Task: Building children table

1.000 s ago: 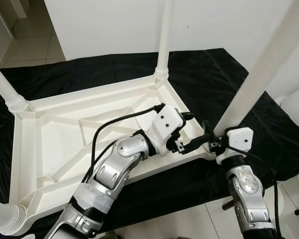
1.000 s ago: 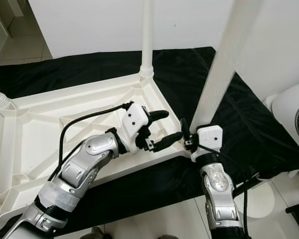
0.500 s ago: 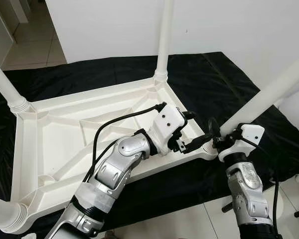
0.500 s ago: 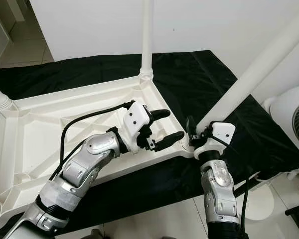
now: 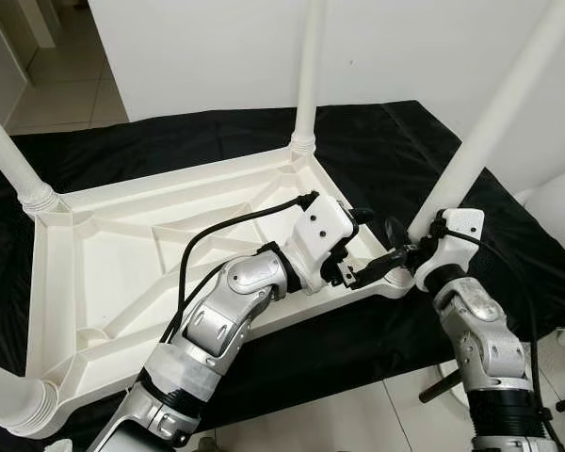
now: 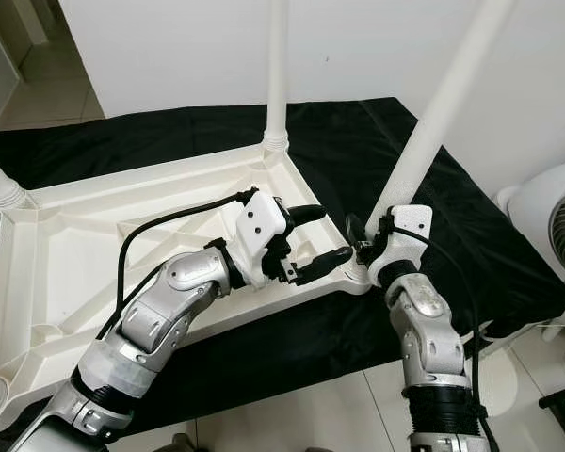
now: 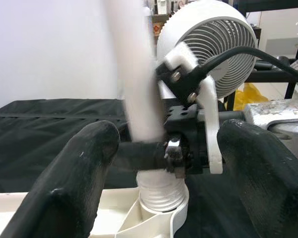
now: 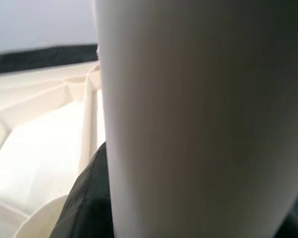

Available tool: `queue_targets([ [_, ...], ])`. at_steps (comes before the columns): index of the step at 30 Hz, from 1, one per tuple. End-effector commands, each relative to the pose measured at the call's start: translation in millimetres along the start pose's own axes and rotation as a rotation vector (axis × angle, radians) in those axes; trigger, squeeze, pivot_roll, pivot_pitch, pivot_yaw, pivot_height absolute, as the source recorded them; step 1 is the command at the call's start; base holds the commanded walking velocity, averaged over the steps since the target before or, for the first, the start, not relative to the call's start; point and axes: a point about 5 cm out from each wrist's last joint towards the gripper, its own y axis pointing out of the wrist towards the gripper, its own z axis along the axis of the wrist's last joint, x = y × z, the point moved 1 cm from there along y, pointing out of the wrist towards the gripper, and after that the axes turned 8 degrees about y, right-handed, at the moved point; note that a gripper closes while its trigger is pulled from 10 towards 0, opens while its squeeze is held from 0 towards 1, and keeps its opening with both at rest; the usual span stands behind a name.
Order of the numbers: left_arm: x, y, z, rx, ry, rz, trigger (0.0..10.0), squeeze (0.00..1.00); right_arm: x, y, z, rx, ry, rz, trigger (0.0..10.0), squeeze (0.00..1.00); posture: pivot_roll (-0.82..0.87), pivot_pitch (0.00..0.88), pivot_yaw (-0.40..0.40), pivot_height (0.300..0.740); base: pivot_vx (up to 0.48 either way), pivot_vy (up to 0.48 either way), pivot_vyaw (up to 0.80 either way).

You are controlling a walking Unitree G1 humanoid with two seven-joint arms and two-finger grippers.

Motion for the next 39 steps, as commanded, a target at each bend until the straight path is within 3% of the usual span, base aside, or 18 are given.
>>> queue_targets([
  [1,-3.7,3.1,1.9,0.001,0.024,-0.002,10.0,0.0,-1.5,-11.4,-51.7,-0.253,-0.052,0.0,10.0,0.0,-0.02,0.034,0.022,0.74,0.0,0.0,0.0],
  [5,-5.3,4.7,3.2,0.006,0.029,0.009,10.0,0.0,-9.7,-15.2,-61.1,-0.288,-0.091,0.028,10.0,0.0,-0.02,0.034,0.022,0.74,0.0,0.0,0.0],
  [12,-6.6,5.3,4.1,0.009,0.035,0.016,10.0,0.0,-8.7,-27.4,-73.3,-0.272,-0.106,-0.006,10.0,0.0,-0.02,0.032,0.023,0.74,0.0,0.0,0.0],
  [16,-7.5,5.6,4.3,0.01,0.037,0.018,10.0,0.0,-3.7,-35.3,-83.5,-0.264,-0.061,-0.068,10.0,0.0,-0.02,0.033,0.025,0.74,0.0,0.0,0.0],
  [20,-9.2,9.2,6.3,0.021,0.042,0.013,10.0,0.0,-1.7,-44.2,-92.7,-0.171,0.012,-0.139,10.0,0.0,-0.03,0.033,0.041,0.74,0.0,0.0,0.0],
  [23,-9.0,12.6,7.9,0.029,0.046,0.008,10.0,0.0,-1.9,-44.8,-94.2,-0.13,0.074,-0.169,10.0,0.0,-0.04,0.033,0.042,0.74,0.0,0.0,0.0],
  [26,-8.5,15.4,10.0,0.038,0.048,0.001,10.0,0.0,0.0,-44.4,-95.7,-0.118,0.051,-0.195,10.0,0.0,-0.04,0.032,0.046,0.74,0.0,0.0,0.0],
  [32,-7.6,19.9,13.6,0.054,0.047,-0.01,10.0,0.0,6.5,-42.1,-98.9,-0.133,0.126,-0.241,10.0,0.0,-0.04,0.034,0.051,0.74,0.0,0.0,0.0],
  [38,-7.5,21.8,14.6,0.06,0.046,-0.011,10.0,0.0,6.6,-37.9,-99.0,-0.142,0.136,-0.219,10.0,0.0,-0.04,0.034,0.048,0.74,0.0,0.0,0.0],
  [39,-7.4,23.2,15.7,0.065,0.047,-0.013,10.0,0.0,7.2,-35.1,-92.4,-0.117,0.101,-0.205,10.0,0.0,-0.04,0.035,0.047,0.74,0.0,0.0,0.0],
])
